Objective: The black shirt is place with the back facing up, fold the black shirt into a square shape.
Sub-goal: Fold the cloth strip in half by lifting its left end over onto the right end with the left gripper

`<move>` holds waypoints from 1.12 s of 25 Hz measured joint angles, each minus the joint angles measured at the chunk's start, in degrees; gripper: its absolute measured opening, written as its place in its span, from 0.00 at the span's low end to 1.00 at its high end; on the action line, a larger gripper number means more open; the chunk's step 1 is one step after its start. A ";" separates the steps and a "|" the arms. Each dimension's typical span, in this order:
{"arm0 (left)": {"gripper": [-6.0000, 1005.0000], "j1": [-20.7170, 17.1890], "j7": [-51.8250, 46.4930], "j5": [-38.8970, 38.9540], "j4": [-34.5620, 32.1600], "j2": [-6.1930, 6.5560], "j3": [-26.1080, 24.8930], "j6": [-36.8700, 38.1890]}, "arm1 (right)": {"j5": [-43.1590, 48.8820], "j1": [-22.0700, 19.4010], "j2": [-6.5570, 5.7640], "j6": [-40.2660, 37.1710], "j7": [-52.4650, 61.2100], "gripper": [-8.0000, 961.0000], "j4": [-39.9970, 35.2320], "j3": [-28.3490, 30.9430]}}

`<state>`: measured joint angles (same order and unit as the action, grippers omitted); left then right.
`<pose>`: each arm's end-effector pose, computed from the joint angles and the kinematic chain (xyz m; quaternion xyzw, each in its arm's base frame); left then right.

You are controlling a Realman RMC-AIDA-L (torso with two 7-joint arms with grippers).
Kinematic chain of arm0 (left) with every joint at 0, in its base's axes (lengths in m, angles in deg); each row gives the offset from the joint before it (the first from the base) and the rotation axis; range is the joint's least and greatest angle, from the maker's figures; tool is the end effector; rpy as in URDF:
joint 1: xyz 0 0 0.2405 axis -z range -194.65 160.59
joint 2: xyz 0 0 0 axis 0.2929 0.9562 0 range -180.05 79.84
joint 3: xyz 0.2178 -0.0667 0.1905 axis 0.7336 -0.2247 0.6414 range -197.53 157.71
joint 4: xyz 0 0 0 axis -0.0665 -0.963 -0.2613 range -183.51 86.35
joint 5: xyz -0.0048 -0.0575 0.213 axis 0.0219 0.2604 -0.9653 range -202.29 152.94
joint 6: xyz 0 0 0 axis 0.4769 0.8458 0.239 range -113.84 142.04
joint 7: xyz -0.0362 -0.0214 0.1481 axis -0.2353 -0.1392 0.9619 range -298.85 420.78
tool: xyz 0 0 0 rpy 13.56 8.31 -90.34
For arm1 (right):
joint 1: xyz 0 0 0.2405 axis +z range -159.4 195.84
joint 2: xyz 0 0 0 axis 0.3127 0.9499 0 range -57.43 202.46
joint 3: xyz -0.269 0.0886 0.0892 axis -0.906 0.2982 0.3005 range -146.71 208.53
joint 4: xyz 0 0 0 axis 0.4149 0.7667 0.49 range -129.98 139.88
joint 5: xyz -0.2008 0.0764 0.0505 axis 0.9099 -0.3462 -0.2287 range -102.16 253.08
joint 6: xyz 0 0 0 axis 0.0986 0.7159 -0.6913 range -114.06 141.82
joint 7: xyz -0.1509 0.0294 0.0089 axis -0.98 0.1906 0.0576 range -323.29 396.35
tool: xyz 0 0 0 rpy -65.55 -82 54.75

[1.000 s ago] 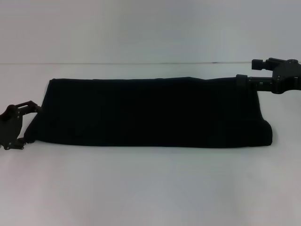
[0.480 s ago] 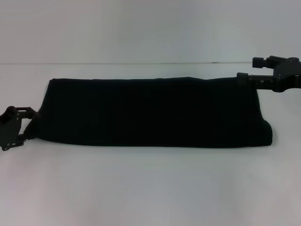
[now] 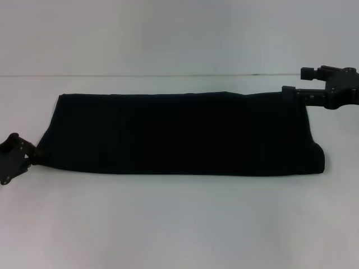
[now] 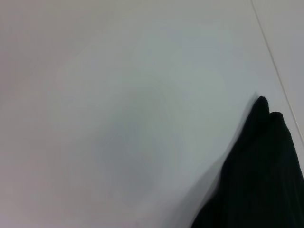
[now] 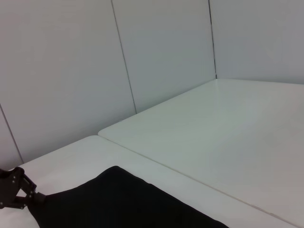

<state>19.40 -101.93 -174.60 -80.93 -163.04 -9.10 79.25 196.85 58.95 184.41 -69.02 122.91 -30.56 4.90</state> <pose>-0.4116 0.4010 0.0392 -0.4458 -0.8306 -0.2302 0.2415 0.2835 0.4419 0.0488 -0.9134 0.2414 0.2305 0.2330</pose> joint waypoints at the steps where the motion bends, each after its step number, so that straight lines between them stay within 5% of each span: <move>1: 0.21 -0.03 0.09 -0.02 0.00 -0.01 0.02 0.00 | -0.02 -0.02 0.02 0.00 0.00 0.96 0.00 0.00; 8: 0.11 -0.30 5.05 -0.08 -0.18 -0.04 -0.01 0.43 | -0.78 -0.04 0.35 0.06 -0.08 0.96 0.35 -0.03; 13: 0.07 -0.84 14.19 0.02 -1.53 0.09 -0.59 2.01 | -3.14 -0.26 2.31 2.51 -0.08 0.96 0.58 -0.01; 19: 0.07 -3.32 25.65 -0.15 -7.59 0.64 -0.01 6.05 | -5.75 -0.26 4.99 6.09 0.12 0.96 1.08 -0.30; 28: 0.07 -7.97 30.32 -7.61 -18.70 2.60 -0.65 10.00 | -9.58 0.51 5.79 9.66 -1.64 0.96 6.02 -0.54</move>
<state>11.43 -71.61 -182.21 -99.63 -160.44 -9.75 89.25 187.27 59.47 190.20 -59.37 121.27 -24.54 4.36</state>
